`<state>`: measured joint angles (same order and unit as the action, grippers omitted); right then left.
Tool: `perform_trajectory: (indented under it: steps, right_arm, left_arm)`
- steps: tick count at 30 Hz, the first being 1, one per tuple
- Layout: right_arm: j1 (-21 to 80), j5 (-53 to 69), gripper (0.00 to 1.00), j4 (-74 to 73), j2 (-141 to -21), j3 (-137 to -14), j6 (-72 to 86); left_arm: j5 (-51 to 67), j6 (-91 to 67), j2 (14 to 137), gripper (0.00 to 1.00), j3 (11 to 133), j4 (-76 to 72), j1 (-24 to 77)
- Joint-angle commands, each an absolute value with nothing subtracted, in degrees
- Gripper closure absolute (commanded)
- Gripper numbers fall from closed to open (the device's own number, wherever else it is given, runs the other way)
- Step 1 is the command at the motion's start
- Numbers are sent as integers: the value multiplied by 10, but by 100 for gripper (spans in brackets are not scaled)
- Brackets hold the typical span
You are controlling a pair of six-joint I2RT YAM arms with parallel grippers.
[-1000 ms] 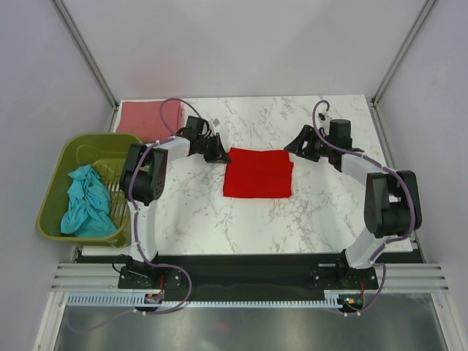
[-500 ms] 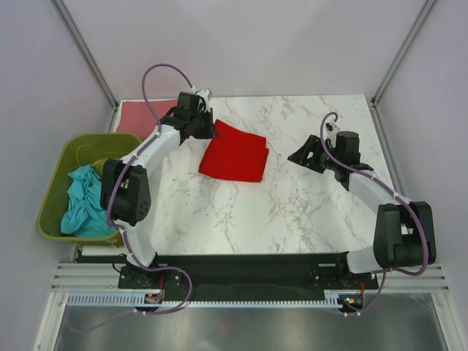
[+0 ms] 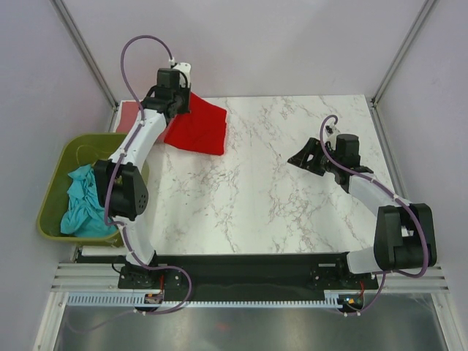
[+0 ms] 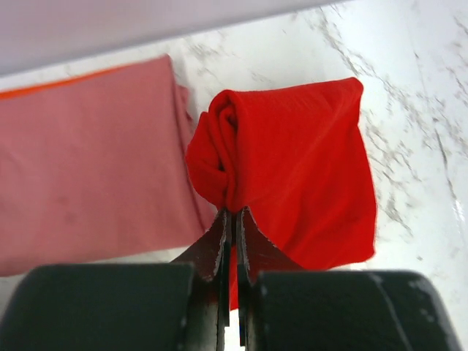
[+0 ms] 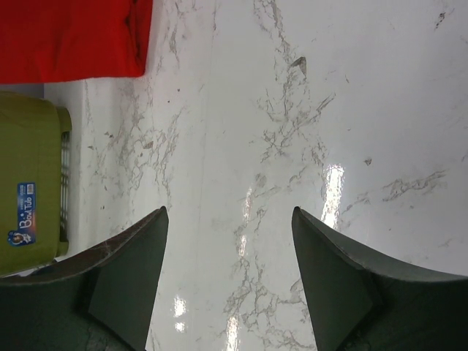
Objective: Fold and stack the t-shirts
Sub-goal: Neatly place the folded tshirt to the corner
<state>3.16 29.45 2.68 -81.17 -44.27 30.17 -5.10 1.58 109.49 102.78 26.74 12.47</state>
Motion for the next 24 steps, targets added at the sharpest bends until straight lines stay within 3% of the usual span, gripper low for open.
perform_trajectory:
  steps: [1,8,17,24]
  right_arm:
    - [31,294,23,47,-802,-440,289]
    - [31,287,23,42,-792,-446,278]
    - [31,277,23,43,-797,-450,274]
    - [32,272,23,35,-784,-450,271]
  left_arm:
    - [-80,104,1106,98,1101,246,111]
    - [-85,205,1092,98,1138,249,88]
    - [-33,219,1048,98,1122,275,51]
    - [23,200,1086,98,1171,273,-19]
